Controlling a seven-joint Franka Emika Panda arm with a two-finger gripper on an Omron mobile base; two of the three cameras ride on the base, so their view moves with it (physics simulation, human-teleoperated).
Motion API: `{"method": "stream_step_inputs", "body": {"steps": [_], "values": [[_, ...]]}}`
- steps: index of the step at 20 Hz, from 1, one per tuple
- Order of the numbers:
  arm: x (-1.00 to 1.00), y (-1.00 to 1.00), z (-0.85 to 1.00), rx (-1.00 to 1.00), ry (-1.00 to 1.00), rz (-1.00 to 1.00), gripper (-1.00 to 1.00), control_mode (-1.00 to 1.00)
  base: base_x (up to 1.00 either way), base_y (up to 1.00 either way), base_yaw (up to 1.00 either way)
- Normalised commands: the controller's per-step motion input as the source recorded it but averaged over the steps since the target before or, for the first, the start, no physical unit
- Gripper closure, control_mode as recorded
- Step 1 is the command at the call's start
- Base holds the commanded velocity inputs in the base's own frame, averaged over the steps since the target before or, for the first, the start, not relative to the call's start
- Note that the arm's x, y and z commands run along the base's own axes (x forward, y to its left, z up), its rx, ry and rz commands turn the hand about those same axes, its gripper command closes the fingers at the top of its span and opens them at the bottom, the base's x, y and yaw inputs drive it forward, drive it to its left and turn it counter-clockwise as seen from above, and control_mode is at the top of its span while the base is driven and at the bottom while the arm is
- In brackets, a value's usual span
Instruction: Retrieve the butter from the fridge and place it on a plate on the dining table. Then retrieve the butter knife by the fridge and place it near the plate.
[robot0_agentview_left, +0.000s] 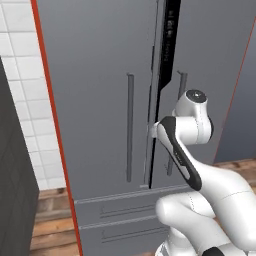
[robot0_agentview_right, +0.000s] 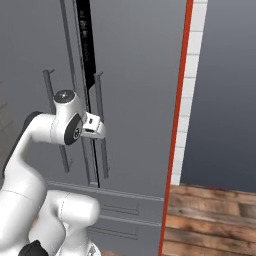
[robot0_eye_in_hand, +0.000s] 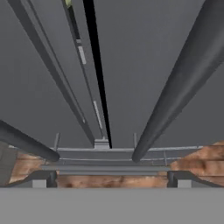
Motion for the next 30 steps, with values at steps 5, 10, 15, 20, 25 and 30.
{"method": "stream_step_inputs", "body": {"steps": [5, 10, 15, 20, 25, 30], "values": [[0.00, 0.00, 0.00, 0.00, 0.00, 0.00, -1.00, 1.00, -0.39, 0.07, 0.00], [0.00, 0.00, 0.00, 0.00, 0.00, 0.00, -1.00, 1.00, -0.31, 0.12, 0.00], [0.00, 0.00, 0.00, 0.00, 0.00, 0.00, -1.00, 1.00, -0.27, 0.13, 0.00], [0.00, 0.00, 0.00, 0.00, 0.00, 0.00, -1.00, 1.00, -0.07, 0.12, 0.00], [0.00, 0.00, 0.00, 0.00, -0.02, 0.00, -1.00, -1.00, -0.01, 0.04, 0.00], [0.41, -0.27, 0.00, 0.01, -0.13, -0.01, -1.00, -1.00, 0.00, 0.00, 0.00]]}}
